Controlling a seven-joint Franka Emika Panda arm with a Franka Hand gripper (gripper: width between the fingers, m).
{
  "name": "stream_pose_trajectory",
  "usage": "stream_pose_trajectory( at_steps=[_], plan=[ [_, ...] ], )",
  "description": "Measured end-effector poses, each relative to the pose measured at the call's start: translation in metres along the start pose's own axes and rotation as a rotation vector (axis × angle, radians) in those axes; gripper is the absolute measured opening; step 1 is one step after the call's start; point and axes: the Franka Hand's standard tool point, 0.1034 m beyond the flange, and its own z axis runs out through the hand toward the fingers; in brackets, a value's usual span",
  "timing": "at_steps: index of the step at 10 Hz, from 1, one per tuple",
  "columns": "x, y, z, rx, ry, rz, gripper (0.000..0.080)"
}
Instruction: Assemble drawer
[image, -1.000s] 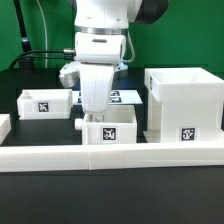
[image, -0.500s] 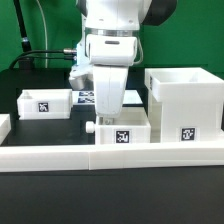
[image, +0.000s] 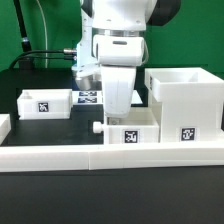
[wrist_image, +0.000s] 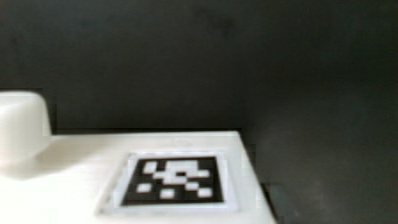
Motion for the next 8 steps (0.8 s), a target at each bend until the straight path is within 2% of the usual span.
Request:
stream_pose_trajectory(
  at_steps=[3, 5, 8],
  plan=[
    [-0.0018, 0.0001, 0.0003, 0.001, 0.0, 0.003, 0.0042],
    [-0.0002, -0.0045, 0.0052, 0.01, -0.007, -0.02, 0.0042],
    [0.0046, -0.0034, 0.0052, 0.005, -0.02, -0.061, 0.0042]
  ],
)
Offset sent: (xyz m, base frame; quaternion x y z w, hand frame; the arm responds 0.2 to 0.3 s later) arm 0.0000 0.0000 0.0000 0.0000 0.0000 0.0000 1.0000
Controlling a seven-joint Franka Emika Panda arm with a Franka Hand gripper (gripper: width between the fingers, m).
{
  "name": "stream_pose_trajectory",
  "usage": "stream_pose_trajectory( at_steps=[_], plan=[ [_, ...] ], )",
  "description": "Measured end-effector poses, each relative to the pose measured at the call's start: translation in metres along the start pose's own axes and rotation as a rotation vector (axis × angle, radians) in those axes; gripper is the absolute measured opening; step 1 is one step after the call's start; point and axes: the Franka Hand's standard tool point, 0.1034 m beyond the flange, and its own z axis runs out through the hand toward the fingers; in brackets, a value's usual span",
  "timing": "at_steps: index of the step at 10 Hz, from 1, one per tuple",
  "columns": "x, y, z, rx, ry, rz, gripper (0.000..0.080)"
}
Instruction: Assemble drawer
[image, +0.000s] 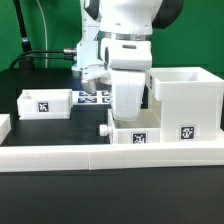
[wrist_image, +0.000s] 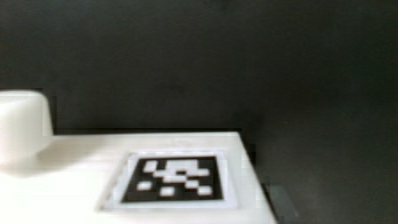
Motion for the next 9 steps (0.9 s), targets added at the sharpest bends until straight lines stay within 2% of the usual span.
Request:
stream_pose_trajectory(
  at_steps=[3, 5, 6, 7, 8, 9],
  plan=[
    [0.0, 0.0, 0.0, 0.0, 0.0, 0.003, 0.0042],
    [0.011, 0.0, -0.001, -0.001, 0.004, 0.0, 0.0042],
    [0.01, 0.0, -0.001, -0.001, 0.001, 0.002, 0.0042],
    [0.009, 0.0, 0.0, 0.001, 0.001, 0.004, 0.0117],
    [0.009, 0.0, 0.0, 0.0, 0.001, 0.005, 0.0117],
    [0.008, 0.0, -0.001, 0.001, 0.0, 0.006, 0.0249]
  ],
)
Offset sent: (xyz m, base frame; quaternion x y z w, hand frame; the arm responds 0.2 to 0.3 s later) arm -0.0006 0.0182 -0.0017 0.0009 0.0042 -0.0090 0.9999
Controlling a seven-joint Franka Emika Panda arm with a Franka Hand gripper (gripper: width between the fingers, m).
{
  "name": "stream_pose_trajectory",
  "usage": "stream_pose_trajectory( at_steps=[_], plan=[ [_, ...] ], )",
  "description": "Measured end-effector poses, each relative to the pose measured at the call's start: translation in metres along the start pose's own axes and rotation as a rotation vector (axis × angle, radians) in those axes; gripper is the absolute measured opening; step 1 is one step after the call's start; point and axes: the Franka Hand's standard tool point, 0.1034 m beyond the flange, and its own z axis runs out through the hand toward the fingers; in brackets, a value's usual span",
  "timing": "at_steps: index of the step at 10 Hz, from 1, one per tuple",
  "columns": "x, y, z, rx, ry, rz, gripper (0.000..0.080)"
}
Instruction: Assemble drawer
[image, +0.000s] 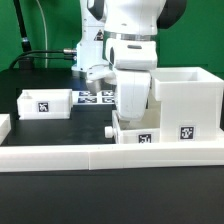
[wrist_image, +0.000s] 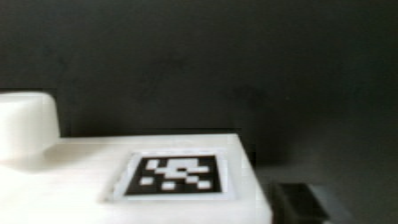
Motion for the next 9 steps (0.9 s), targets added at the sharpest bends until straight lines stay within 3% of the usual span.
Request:
stream_pose_trajectory(
  at_steps=[1, 2, 3, 4, 6, 9],
  plan=[
    [-0.001, 0.0, -0.004, 0.004, -0.002, 0.001, 0.045],
    [-0.001, 0.001, -0.008, 0.004, -0.003, 0.002, 0.0575],
    [-0.002, 0.003, -0.017, 0.006, -0.005, 0.005, 0.0575],
    [-0.004, 0.004, -0.026, 0.01, -0.008, 0.007, 0.0636],
    [-0.023, 0.006, -0.038, 0.022, -0.019, -0.006, 0.0646],
    [-0.059, 0.002, -0.033, 0.036, -0.019, -0.032, 0.0649]
  ],
)
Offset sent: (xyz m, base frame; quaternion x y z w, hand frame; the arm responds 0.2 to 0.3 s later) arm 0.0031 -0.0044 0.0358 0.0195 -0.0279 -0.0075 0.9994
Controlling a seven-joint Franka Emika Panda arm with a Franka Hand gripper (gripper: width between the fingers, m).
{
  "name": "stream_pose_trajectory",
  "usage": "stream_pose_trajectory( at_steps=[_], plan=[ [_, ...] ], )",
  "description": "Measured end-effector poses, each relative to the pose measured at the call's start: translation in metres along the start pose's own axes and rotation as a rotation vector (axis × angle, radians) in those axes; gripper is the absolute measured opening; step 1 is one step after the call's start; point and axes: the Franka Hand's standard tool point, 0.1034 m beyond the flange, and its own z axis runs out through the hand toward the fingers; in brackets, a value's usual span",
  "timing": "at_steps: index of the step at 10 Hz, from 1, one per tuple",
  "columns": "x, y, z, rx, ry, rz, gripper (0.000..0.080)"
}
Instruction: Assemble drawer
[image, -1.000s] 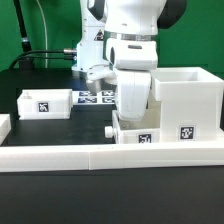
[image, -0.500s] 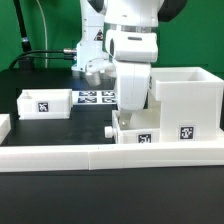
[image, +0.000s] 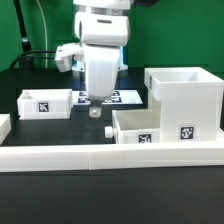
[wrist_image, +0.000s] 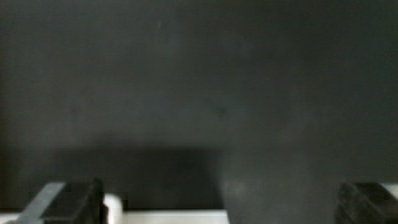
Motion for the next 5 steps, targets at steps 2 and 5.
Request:
stream_pose_trajectory(
  at_steps=[2, 5],
  plan=[
    [-0.002, 0.0, 0.0, 0.0, 0.003, 0.007, 0.0649],
    [-0.017, 0.008, 0.014, 0.01, 0.093, -0.078, 0.0649]
  ],
)
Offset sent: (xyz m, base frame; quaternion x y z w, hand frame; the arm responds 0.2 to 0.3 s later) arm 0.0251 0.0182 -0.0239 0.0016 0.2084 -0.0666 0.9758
